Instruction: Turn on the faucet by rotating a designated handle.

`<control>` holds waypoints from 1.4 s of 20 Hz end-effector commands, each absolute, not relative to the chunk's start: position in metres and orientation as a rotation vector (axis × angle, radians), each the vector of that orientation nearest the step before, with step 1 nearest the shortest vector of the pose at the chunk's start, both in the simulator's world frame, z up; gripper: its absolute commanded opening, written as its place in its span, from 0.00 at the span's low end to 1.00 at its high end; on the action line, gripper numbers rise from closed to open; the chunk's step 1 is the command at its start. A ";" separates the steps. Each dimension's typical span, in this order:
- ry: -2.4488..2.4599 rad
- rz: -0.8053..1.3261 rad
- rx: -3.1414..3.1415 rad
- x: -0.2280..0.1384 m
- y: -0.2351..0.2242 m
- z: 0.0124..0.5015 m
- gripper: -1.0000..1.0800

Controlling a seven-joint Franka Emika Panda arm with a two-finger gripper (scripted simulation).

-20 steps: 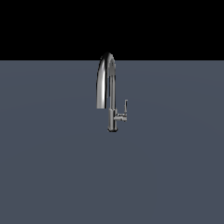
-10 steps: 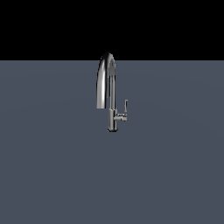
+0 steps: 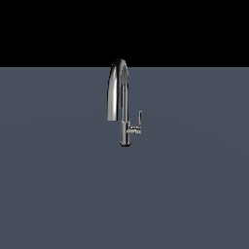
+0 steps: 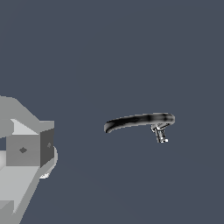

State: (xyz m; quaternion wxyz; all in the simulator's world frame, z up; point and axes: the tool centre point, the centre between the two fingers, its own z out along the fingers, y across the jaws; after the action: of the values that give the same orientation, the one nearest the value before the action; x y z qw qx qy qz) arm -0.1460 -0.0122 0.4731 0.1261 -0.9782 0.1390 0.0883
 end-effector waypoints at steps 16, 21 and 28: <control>0.757 0.576 -2.416 -0.052 -0.044 0.402 0.00; 0.848 0.662 -2.265 -0.029 -0.054 0.374 0.00; 0.971 0.779 -2.026 -0.001 -0.067 0.326 0.00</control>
State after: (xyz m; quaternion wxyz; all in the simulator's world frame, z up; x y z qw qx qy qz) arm -0.0068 -0.0641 0.3368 0.3588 -0.8071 0.3666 0.2924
